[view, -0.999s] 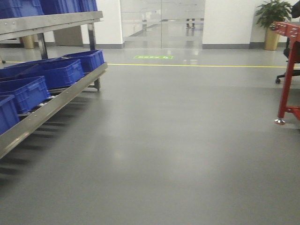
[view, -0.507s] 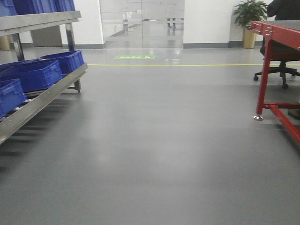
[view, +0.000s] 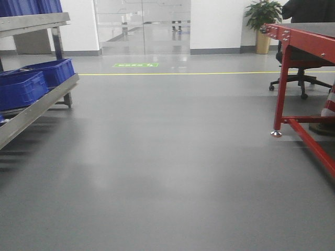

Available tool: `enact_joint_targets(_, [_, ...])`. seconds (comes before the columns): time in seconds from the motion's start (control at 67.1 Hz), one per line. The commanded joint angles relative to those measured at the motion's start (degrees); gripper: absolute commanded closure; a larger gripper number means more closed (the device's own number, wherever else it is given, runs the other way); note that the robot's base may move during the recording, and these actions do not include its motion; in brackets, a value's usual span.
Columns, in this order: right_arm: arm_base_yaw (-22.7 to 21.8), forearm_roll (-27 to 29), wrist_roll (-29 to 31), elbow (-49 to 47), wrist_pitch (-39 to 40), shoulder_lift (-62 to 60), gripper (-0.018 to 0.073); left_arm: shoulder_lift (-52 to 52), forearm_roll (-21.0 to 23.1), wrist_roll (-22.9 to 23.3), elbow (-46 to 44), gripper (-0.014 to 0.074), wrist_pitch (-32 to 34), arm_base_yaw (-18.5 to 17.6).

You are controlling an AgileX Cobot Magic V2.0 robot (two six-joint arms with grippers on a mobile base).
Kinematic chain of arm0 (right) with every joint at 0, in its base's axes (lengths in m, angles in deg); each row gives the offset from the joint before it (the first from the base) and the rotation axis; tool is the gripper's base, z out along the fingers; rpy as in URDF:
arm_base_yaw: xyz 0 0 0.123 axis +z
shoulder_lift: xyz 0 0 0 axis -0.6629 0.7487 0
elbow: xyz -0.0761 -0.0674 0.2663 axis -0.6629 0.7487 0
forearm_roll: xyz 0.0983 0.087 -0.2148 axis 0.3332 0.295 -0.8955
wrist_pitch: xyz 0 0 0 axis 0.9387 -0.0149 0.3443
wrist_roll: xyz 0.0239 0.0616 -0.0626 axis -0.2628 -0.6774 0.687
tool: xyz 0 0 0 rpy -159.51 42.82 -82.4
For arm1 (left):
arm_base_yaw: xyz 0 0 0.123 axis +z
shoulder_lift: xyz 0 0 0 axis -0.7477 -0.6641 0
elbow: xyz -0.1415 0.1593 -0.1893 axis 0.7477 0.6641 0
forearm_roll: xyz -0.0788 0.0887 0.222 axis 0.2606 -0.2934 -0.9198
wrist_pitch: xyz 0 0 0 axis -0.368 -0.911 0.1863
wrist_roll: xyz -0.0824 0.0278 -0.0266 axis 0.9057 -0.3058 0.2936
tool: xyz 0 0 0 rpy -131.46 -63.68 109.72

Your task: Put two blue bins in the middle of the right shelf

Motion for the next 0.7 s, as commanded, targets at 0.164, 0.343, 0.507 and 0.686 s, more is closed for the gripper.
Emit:
enact_joint_targets(0.164, [-0.7, -2.4, 0.6, -1.1, 4.7, -0.6, 0.0718, 1.2, 0.0, -0.8, -1.0, 0.0707, 3.8, 0.5])
enact_joint_targets(0.343, [-0.7, -2.4, 0.6, -1.1, 4.7, -0.6, 0.0718, 1.2, 0.0, -0.8, -1.0, 0.0707, 3.8, 0.5])
enact_joint_targets(0.507, [-0.7, -2.4, 0.6, -1.1, 4.7, -0.6, 0.0718, 1.2, 0.0, -0.8, -1.0, 0.0707, 3.8, 0.5])
enact_joint_targets(0.686, [-0.7, -2.4, 0.6, -1.1, 4.7, -0.6, 0.0718, 1.2, 0.0, -0.8, -1.0, 0.0707, 3.8, 0.5])
